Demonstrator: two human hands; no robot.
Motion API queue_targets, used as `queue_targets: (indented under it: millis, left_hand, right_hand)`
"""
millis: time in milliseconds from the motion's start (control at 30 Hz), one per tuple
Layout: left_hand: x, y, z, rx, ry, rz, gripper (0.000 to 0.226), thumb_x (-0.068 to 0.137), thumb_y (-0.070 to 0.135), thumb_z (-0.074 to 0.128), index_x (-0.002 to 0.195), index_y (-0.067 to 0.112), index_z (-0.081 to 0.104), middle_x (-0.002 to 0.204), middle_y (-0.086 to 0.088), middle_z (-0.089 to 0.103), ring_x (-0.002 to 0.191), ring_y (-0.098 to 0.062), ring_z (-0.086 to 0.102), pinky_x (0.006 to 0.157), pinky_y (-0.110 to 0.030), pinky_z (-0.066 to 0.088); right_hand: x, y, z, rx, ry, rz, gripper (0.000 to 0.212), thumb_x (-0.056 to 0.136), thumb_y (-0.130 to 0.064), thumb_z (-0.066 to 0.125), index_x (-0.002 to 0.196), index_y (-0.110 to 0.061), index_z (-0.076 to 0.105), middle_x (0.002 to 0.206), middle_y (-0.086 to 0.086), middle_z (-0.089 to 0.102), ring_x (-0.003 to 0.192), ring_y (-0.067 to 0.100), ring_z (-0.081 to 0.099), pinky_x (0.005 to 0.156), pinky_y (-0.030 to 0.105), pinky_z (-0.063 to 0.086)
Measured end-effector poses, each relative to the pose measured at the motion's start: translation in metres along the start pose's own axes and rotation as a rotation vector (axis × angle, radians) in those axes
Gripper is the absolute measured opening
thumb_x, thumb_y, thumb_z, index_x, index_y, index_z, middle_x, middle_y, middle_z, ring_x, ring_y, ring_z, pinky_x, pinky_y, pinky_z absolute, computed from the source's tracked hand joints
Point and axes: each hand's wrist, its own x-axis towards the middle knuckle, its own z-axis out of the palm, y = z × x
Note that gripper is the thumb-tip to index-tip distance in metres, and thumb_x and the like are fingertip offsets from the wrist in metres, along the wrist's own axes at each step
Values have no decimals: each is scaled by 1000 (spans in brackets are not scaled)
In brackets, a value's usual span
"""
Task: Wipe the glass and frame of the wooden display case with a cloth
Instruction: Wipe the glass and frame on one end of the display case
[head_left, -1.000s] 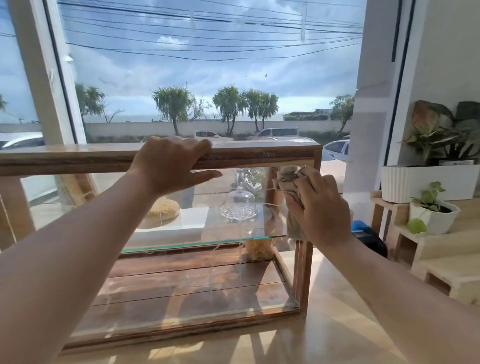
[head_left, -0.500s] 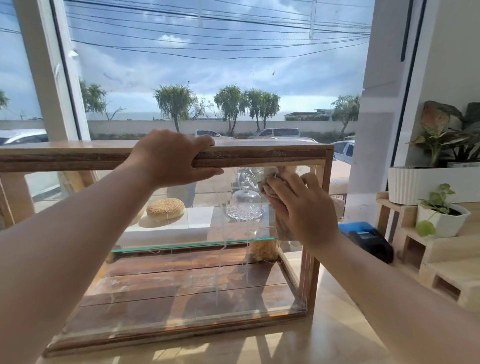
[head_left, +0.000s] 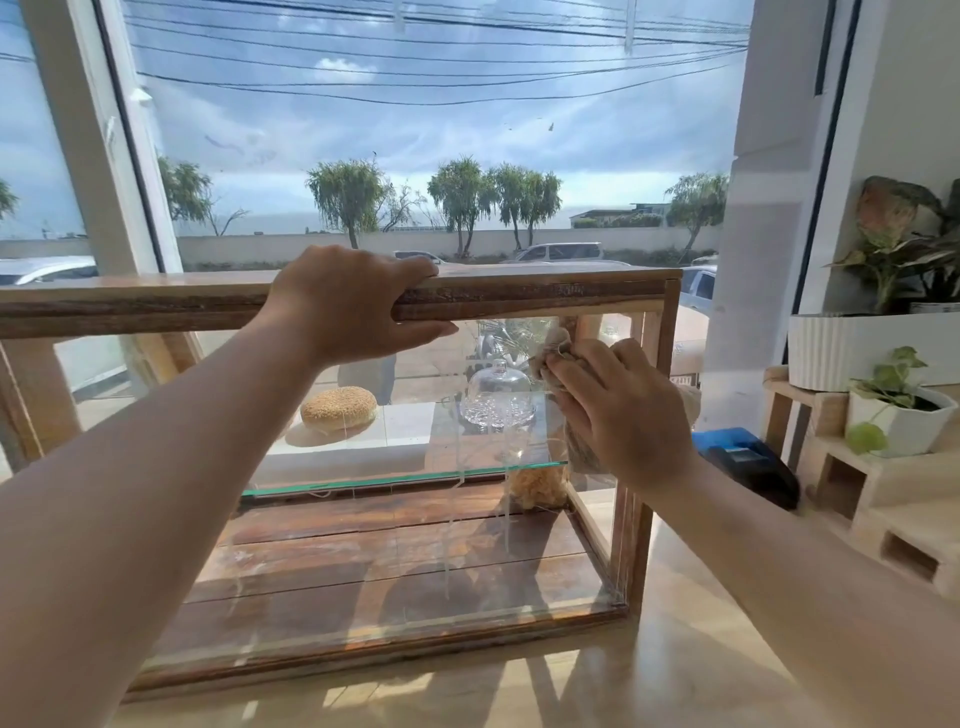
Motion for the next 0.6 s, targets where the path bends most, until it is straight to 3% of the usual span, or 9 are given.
queue_targets:
  millis: [100,267,400,600]
  left_hand:
    - [0,1,0,-5,-9,-6,87,74,90,11,124,33,54,86,6,71,64,-23,66,59,-33,54]
    - [-1,2,1,-14,0,-30,86,74,91,13,126,35,54,89,6,72,68,-24,67,61,-31,46]
    - [-1,3,-1,-20,-20,-35,85,74,90,15,127,36,53,89,6,72,69,-24,67,64,-34,50]
    - [-1,3,-1,-25,-18,-46,84,73,91,14,124,37,54,89,6,72,71,-24,67,65,-33,49]
  right_hand:
    - [-17,26,-7,-48,-57,-80,23,86,-21,74,106,-10,69,103,9,68,80,30,61,54,37,56]
    - [7,34,-13,-63,-25,-14,19,97,-26,59,109,-11,64,102,9,63,87,30,59,55,38,54]
    - [21,10,-3,-39,12,-79,16,95,-25,62,107,-14,66,101,7,64,83,26,56,56,34,51]
    - [-31,29,-18,-43,-233,-320,35,72,-17,84,104,-11,70,99,11,68,75,28,62,50,35,54]
